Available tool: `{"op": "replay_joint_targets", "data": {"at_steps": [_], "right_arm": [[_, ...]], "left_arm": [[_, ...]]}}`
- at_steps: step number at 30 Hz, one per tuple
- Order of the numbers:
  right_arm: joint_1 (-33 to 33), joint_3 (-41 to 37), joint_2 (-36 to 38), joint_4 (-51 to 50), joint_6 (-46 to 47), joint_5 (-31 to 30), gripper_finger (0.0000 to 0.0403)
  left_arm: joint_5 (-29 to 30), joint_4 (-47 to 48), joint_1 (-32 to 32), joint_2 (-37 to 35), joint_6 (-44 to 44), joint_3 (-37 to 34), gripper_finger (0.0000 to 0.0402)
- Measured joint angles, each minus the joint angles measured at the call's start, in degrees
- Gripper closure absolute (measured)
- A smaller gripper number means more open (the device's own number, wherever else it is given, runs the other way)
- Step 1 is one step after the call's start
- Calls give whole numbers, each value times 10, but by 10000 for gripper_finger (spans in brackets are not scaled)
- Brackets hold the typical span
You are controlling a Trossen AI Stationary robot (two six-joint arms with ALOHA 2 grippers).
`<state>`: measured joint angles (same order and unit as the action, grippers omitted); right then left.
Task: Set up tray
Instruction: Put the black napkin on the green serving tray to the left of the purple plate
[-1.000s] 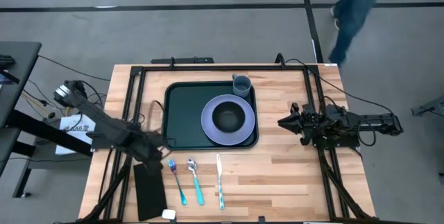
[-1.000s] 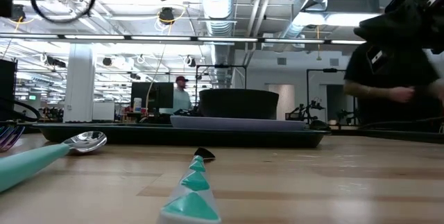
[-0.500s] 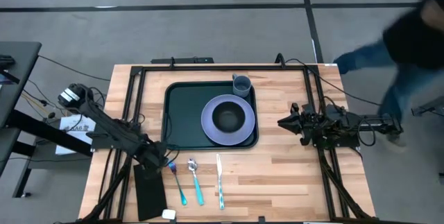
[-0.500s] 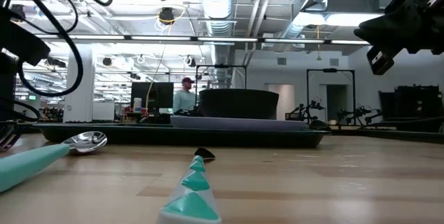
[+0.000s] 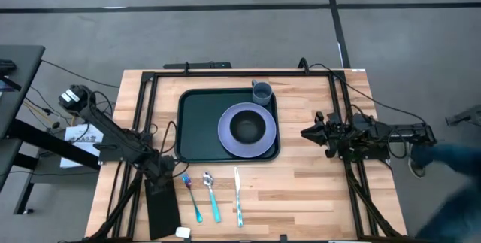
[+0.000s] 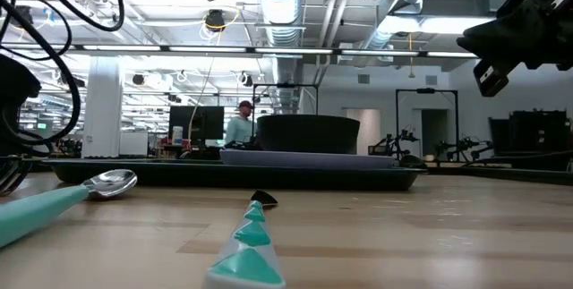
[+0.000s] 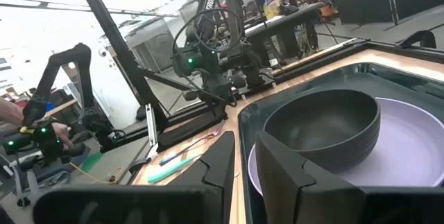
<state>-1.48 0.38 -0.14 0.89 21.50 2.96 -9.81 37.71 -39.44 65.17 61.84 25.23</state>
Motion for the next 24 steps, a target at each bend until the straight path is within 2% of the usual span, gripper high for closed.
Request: {"op": "replay_joint_targets", "data": {"at_steps": [11,14,21,24], "right_arm": [[0,0,0,0,0,0,349],[0,0,0,0,0,0,349],[0,0,0,0,0,0,349],[0,0,0,0,0,0,349]], "left_arm": [[61,4,-12,4,-2,0,287],[66,6,-13,11,2,0,309],[67,8,-12,32,10,2,391],[66,7,-12,32,11,2,393]]}}
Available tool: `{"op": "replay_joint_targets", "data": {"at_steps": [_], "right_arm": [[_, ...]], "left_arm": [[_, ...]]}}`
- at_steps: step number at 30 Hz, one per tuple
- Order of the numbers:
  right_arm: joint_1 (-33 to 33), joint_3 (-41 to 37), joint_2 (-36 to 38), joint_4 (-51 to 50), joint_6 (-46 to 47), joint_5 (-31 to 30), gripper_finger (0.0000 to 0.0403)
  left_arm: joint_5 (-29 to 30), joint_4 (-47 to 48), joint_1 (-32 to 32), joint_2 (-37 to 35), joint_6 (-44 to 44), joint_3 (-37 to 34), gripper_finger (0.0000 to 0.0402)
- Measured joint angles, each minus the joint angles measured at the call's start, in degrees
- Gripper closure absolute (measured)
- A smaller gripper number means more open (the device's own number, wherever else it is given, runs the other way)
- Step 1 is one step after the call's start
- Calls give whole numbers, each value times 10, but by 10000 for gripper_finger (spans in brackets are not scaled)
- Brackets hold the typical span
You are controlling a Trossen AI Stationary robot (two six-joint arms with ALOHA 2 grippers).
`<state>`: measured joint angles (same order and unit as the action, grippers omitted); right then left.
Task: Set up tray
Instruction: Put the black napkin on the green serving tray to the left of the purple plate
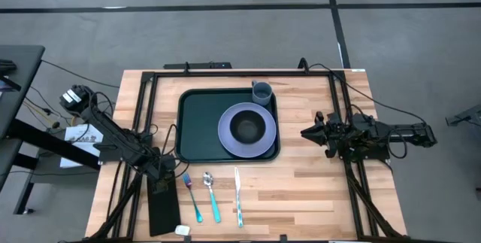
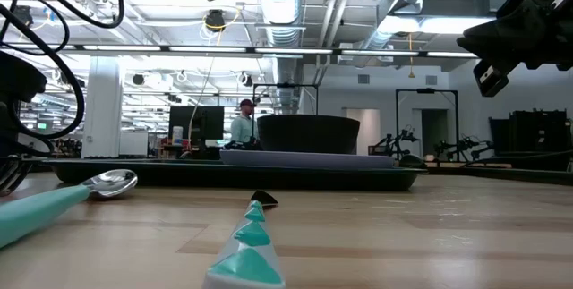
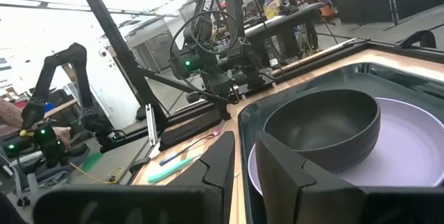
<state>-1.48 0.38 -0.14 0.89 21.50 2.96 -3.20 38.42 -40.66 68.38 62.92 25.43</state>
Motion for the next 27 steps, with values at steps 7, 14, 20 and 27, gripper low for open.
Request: {"op": "replay_joint_targets", "data": {"at_steps": [7,14,20,27], "right_arm": [[0,0,0,0,0,0,349],[0,0,0,0,0,0,349],[0,0,0,0,0,0,349],[0,0,0,0,0,0,349]], "left_arm": [[-3,0,0,2,-1,8,374],[-14,-13,0,3,-2,12,343],[-23,-15,0,2,4,13,279],[31,25,0,4,13,41,249]]}}
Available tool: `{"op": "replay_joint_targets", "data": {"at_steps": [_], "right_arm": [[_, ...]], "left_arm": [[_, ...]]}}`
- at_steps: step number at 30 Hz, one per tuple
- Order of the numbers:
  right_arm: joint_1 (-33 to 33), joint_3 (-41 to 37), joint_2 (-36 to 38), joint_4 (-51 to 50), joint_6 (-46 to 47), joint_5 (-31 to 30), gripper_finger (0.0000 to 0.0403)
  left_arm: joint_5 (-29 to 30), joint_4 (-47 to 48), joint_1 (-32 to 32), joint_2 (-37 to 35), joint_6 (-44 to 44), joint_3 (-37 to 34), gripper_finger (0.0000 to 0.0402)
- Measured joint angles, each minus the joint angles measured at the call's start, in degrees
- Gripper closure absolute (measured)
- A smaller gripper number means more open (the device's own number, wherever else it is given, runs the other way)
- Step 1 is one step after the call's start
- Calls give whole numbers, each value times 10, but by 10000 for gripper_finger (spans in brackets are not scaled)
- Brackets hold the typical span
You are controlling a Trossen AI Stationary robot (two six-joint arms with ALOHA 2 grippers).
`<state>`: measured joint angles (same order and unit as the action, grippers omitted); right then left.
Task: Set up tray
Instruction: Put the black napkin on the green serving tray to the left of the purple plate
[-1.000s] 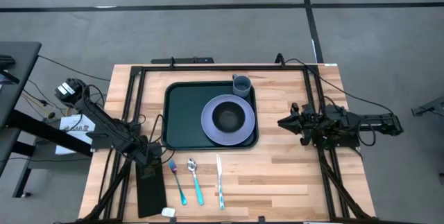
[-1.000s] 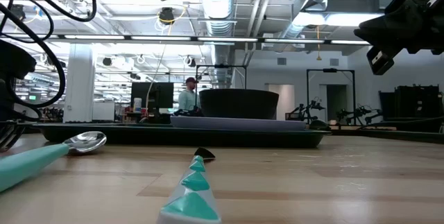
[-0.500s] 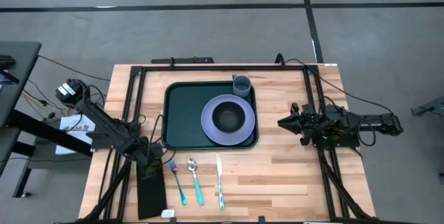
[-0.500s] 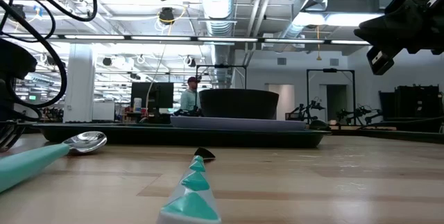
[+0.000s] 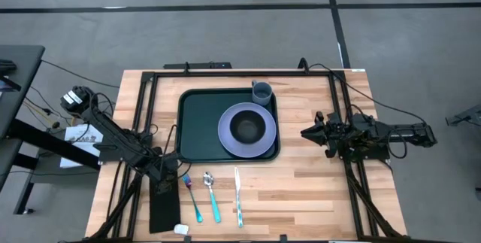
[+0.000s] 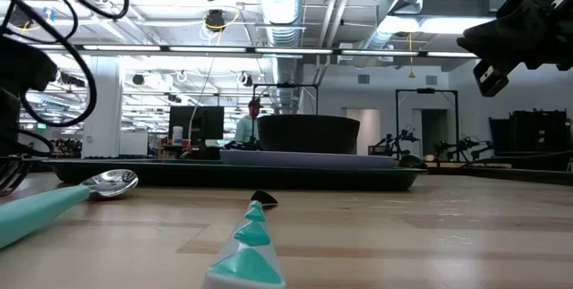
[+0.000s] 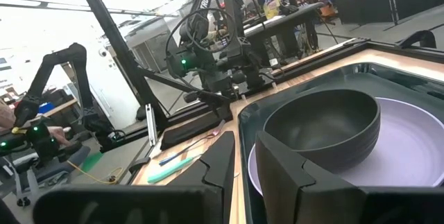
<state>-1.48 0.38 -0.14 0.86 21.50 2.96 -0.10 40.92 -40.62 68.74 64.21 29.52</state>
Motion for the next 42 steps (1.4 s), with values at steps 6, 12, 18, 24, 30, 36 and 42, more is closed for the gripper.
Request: {"op": "replay_joint_targets", "data": {"at_steps": [6,12,18,24,30,36,42], "right_arm": [[0,0,0,0,0,0,349],[0,0,0,0,0,0,349],[0,0,0,0,0,0,349],[0,0,0,0,0,0,349],[0,0,0,0,0,0,349],[0,0,0,0,0,0,349],[0,0,0,0,0,0,349]], "left_arm": [[-11,14,0,0,3,1,252],[-20,24,0,-1,7,2,253],[-19,53,0,-1,22,2,253],[1,44,-1,-1,12,3,253],[13,33,-1,35,-18,4,253],[-5,5,0,71,-48,8,253],[-2,3,0,59,-50,6,253]]}}
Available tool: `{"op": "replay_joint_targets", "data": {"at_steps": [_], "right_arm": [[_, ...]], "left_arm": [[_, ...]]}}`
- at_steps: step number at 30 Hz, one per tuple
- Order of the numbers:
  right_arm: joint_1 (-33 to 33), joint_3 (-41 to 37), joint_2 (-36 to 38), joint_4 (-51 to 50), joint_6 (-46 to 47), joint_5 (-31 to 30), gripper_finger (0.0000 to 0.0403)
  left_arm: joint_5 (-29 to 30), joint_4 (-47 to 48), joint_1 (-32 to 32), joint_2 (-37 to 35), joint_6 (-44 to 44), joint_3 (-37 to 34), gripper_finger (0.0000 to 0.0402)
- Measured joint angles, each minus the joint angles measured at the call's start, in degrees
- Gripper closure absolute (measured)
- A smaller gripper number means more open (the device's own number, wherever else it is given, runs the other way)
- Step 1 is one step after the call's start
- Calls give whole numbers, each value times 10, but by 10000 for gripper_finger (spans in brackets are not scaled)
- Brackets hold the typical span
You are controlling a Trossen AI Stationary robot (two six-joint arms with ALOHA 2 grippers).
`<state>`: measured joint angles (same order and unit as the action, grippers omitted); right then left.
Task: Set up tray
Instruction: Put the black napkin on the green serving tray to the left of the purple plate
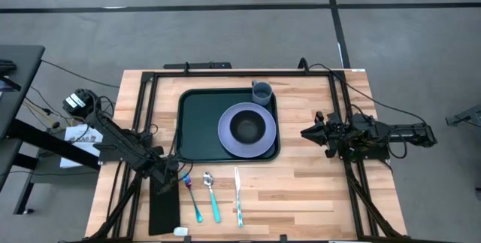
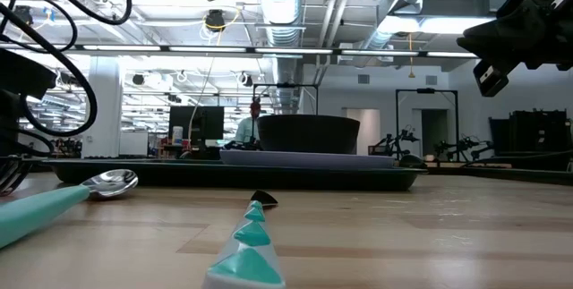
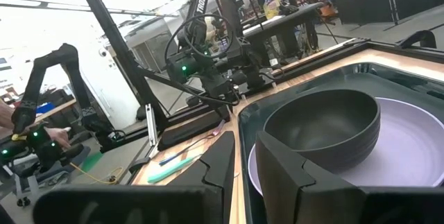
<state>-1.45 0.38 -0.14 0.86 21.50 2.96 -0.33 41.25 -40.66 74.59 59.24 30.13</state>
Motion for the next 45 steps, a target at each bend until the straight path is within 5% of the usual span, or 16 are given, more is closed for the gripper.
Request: {"op": "replay_joint_targets", "data": {"at_steps": [22,35,45], "right_arm": [[1,0,0,0,-79,0,349],[1,0,0,0,-80,0,349],[1,0,0,0,-80,0,349]], "left_arm": [[-16,-10,0,-2,41,-1,256],[-28,-31,0,-2,43,-1,393],[7,47,-1,-19,84,31,400]]}}
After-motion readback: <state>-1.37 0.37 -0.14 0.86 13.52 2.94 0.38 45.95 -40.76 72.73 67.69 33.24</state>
